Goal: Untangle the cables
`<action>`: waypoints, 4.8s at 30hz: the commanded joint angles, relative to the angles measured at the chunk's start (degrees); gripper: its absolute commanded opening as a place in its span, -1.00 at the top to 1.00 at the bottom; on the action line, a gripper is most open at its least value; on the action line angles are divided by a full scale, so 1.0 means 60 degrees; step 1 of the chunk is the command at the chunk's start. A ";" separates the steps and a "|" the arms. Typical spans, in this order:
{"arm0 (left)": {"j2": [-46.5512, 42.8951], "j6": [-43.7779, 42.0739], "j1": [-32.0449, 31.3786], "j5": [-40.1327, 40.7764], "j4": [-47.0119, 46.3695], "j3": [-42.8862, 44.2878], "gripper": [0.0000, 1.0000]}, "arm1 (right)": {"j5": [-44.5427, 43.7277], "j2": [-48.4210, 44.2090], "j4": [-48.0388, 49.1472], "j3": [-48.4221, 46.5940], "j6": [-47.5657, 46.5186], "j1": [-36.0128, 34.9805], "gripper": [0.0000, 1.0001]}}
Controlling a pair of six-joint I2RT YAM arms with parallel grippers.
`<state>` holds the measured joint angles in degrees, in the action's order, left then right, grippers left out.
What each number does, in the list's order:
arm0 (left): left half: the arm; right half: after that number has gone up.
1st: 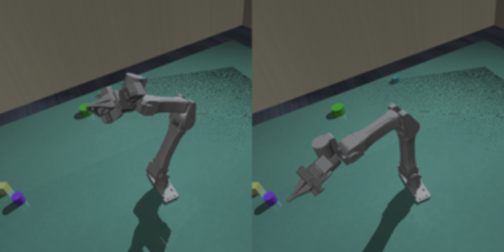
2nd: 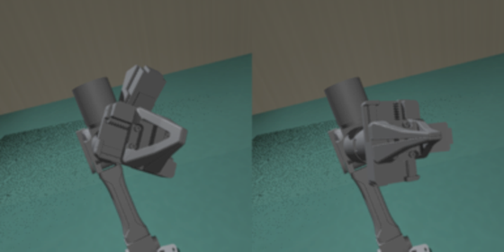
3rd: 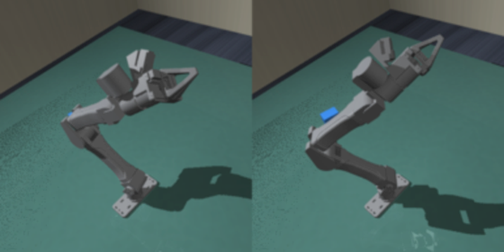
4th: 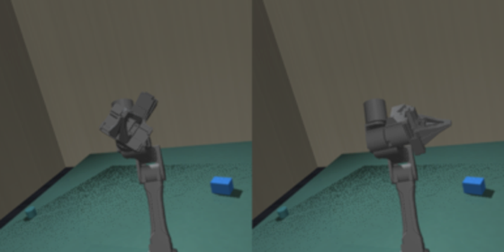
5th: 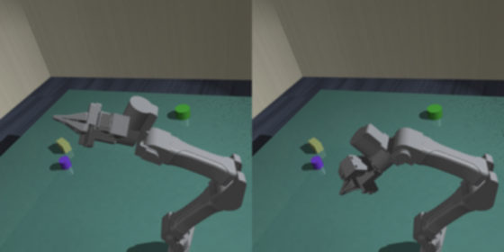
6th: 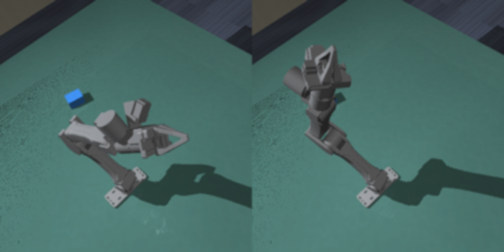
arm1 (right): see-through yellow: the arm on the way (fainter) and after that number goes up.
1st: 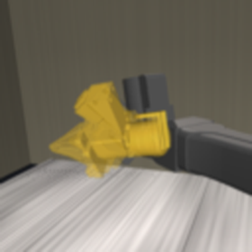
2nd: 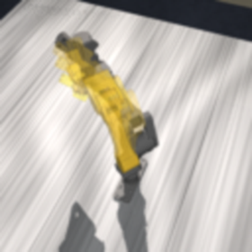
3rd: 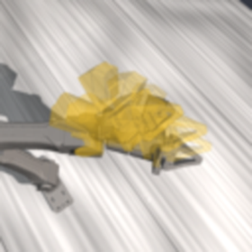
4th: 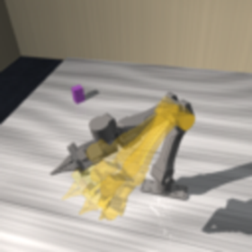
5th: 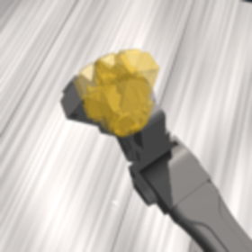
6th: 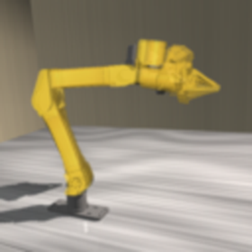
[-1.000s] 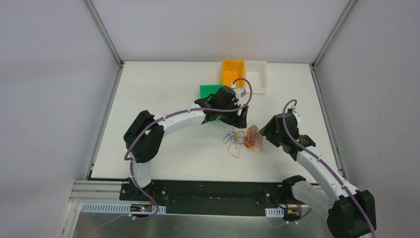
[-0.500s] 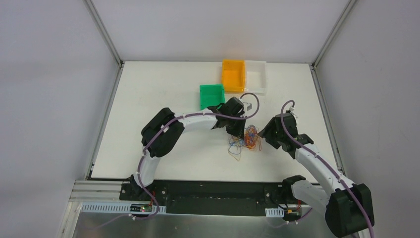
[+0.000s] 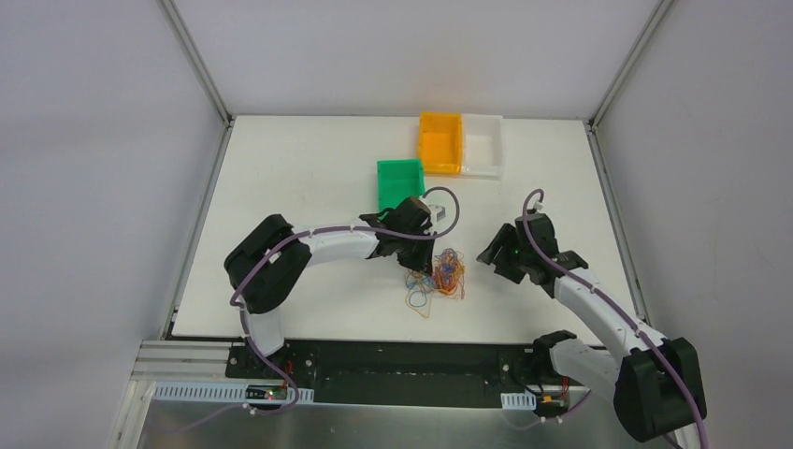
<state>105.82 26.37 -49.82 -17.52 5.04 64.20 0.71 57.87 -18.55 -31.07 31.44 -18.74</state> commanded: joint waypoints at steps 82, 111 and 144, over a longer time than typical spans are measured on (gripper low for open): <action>-0.6934 0.0849 0.3382 0.4948 0.2855 -0.3885 1.00 | -0.4696 0.1968 -0.2881 -0.2134 0.1428 -0.0604 -0.28; -0.2648 -0.2871 0.1019 0.0897 0.1791 0.0146 -0.57 | 0.0387 0.1341 0.2342 -0.0525 0.0253 -0.3257 -0.43; -0.2805 0.0071 0.0774 -0.0866 0.0713 0.0121 1.00 | -0.1307 -0.0935 0.2648 0.0794 0.0679 -0.3708 -0.50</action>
<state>92.12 23.92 -45.01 -20.47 10.57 63.59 -4.84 56.80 -5.96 -27.53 34.54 -40.73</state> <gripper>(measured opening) 0.014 0.751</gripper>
